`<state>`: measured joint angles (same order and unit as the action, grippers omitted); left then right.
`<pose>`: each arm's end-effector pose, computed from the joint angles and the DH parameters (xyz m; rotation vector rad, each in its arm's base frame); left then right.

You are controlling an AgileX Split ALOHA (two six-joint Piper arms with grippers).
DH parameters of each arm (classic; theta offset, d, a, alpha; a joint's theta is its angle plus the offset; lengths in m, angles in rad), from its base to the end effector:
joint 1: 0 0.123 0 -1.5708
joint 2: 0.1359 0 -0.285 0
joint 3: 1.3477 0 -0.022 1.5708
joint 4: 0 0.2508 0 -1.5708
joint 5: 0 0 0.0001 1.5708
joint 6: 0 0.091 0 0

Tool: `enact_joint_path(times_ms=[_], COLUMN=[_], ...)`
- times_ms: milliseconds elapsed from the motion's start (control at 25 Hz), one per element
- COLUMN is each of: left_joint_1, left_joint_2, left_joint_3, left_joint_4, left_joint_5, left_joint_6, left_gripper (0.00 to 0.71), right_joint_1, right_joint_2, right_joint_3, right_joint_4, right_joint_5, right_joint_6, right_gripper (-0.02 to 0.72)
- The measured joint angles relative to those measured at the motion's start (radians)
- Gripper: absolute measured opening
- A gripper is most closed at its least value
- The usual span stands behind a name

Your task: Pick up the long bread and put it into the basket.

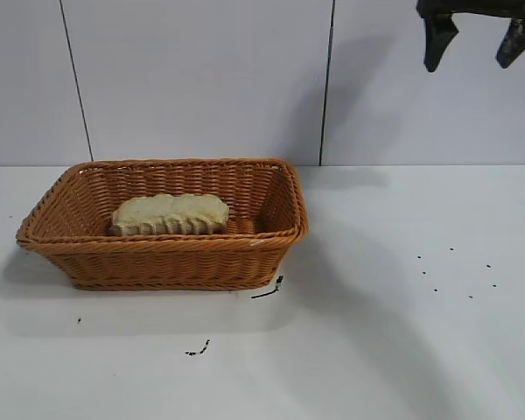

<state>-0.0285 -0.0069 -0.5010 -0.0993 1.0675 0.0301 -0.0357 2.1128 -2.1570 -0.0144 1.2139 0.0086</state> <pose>-0.0067 -0.0077 0.2773 0.0653 2.0402 -0.1178 0.4668 -0.0179 0.3192 0.0566 2.6528 -0.0285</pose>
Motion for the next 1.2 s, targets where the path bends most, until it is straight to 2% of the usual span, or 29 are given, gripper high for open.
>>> enact_joint_path(times_ms=[320,880,1040,1200], left_joint_1=[0.0,0.0,0.0,0.0], left_joint_2=[0.0,0.0,0.0,0.0], left_joint_3=[0.0,0.0,0.0,0.0], left_joint_4=[0.0,0.0,0.0,0.0], left_joint_5=[0.0,0.0,0.0,0.0], left_joint_6=[0.0,0.0,0.0,0.0], left_gripper=[0.698,0.698,0.698,0.698], right_joint_1=[0.0,0.0,0.0,0.0], right_joint_2=[-0.278,-1.002,-1.243,-1.508], right_joint_3=[0.369,1.261,1.473,1.619], right_joint_4=[0.008,0.008,0.008,0.014], right_joint_5=[-0.001,-0.004,-0.039,-0.115], right_joint_6=[-0.023,-0.045,-0.045,-0.045], right_gripper=[0.665,0.665,0.665,0.665])
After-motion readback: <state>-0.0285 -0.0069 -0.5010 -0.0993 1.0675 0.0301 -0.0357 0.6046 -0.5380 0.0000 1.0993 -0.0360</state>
